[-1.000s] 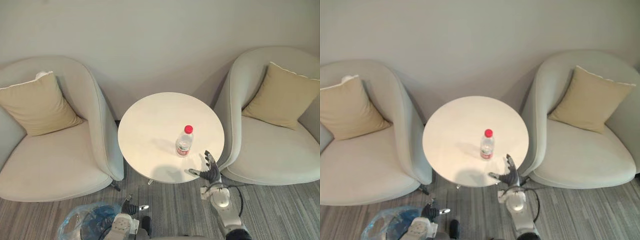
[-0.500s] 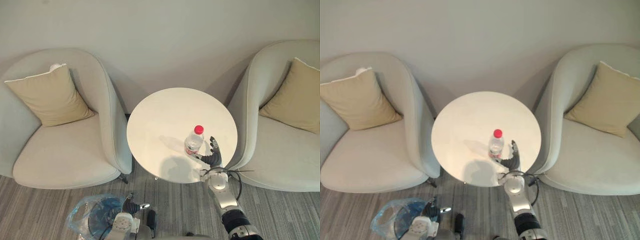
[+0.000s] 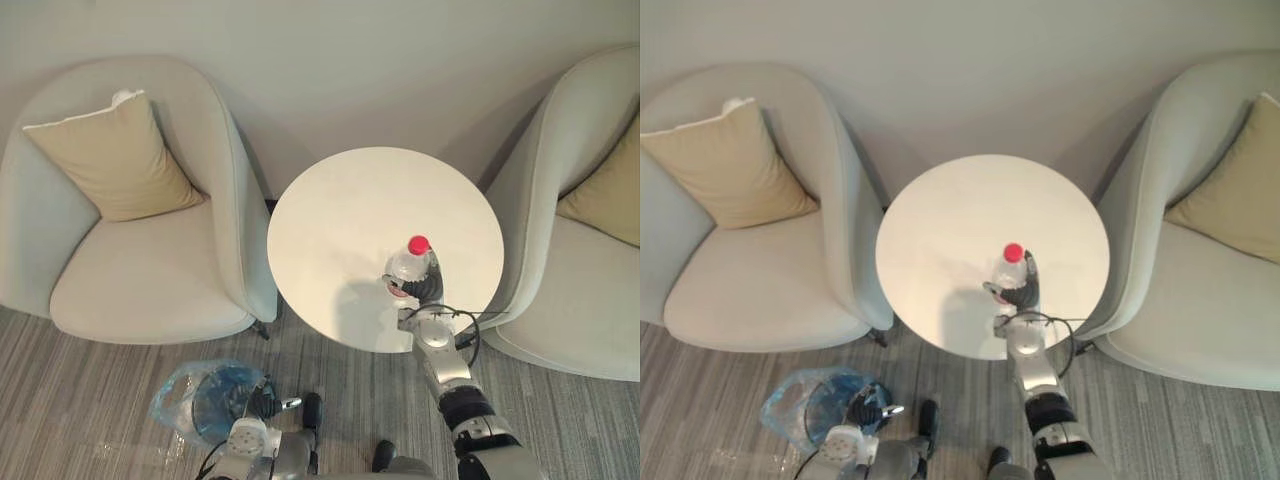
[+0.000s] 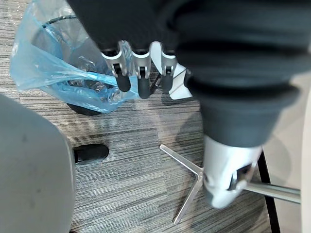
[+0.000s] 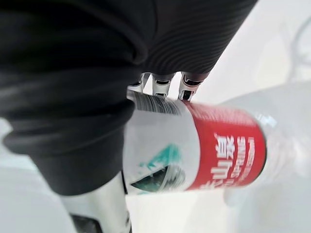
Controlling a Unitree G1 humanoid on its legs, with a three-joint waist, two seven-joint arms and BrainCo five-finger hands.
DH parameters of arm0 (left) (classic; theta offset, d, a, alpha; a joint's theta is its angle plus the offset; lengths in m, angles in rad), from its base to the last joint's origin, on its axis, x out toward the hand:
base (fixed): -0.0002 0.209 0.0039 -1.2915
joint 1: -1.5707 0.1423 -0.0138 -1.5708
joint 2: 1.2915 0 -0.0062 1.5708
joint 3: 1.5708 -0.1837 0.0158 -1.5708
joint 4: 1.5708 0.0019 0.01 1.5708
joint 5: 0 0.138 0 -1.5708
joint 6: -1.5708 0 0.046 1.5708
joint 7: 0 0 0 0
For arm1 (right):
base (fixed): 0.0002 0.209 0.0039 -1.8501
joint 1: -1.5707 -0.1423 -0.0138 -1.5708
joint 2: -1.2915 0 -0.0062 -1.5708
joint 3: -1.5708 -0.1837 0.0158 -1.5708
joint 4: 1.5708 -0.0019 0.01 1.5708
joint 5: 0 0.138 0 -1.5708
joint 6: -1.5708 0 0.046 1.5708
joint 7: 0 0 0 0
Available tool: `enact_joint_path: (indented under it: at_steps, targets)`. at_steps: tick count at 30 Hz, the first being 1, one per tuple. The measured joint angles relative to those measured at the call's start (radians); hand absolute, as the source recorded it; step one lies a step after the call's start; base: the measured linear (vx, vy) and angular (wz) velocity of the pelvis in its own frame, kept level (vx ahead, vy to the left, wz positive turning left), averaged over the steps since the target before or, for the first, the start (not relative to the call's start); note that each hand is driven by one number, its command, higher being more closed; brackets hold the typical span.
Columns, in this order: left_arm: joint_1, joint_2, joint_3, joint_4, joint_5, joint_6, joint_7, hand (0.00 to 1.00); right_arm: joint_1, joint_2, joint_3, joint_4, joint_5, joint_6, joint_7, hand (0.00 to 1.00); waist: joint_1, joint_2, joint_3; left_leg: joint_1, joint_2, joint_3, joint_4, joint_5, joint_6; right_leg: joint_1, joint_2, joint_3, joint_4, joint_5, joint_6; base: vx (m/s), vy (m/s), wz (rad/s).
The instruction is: Gather rubbish on tea table into small bin, then transfer packed bag to large trash can.
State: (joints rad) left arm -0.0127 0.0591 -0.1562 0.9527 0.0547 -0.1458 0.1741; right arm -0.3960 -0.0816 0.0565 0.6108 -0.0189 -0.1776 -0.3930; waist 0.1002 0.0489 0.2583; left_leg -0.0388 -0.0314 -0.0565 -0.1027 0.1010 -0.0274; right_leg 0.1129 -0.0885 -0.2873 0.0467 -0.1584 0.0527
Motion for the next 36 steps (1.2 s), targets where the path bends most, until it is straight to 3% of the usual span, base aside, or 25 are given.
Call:
enact_joint_path:
  at_steps: [13, 21, 24, 29, 36]
  targets:
    - [-0.01, 0.002, 0.0, -0.01, -0.017, -0.001, 0.001, 0.0, -0.036, 0.002, 0.026, -0.002, 0.063, 0.0, 0.016, 1.0, 0.009, -0.001, 0.025, -0.013, -0.006, -0.038, 0.003, 0.004, 0.001, 0.012, -0.007, -0.026, 0.003, 0.001, -0.001, -0.01, -0.013, 0.11]
    - [-0.015, 0.002, 0.0, 0.001, 0.024, 0.003, 0.0, 0.0, 0.159, 0.003, 0.052, -0.306, 0.054, -0.012, 0.038, 1.0, -0.005, -0.001, 0.025, -0.008, -0.009, -0.031, 0.018, 0.003, 0.002, 0.01, -0.016, 0.001, 0.017, 0.001, -0.001, -0.03, 0.001, -0.05]
    - [-0.016, 0.004, -0.013, 0.012, 0.039, 0.003, 0.0, 0.0, 0.255, 0.003, 0.114, -0.447, -0.017, -0.018, 0.062, 1.0, -0.016, -0.001, 0.024, 0.011, -0.005, -0.002, 0.018, 0.0, 0.004, 0.008, -0.016, 0.047, 0.018, 0.0, 0.001, -0.09, 0.006, -0.31]
    - [-0.019, 0.01, -0.041, 0.038, 0.045, 0.002, -0.001, 0.0, 0.339, 0.003, 0.19, -0.552, -0.061, -0.04, 0.104, 1.0, -0.044, -0.002, 0.016, 0.02, 0.008, 0.04, 0.018, 0.0, 0.004, -0.005, -0.009, 0.097, 0.019, 0.004, 0.007, -0.08, -0.006, -0.29]
    - [-0.02, 0.016, -0.08, 0.074, 0.061, 0.0, 0.0, 0.0, 0.451, 0.002, 0.25, -0.641, -0.149, -0.059, 0.121, 1.0, -0.047, -0.016, -0.032, 0.042, 0.018, 0.074, 0.017, 0.0, 0.003, 0.003, -0.001, 0.133, 0.015, 0.014, 0.01, -0.03, -0.014, -0.15]
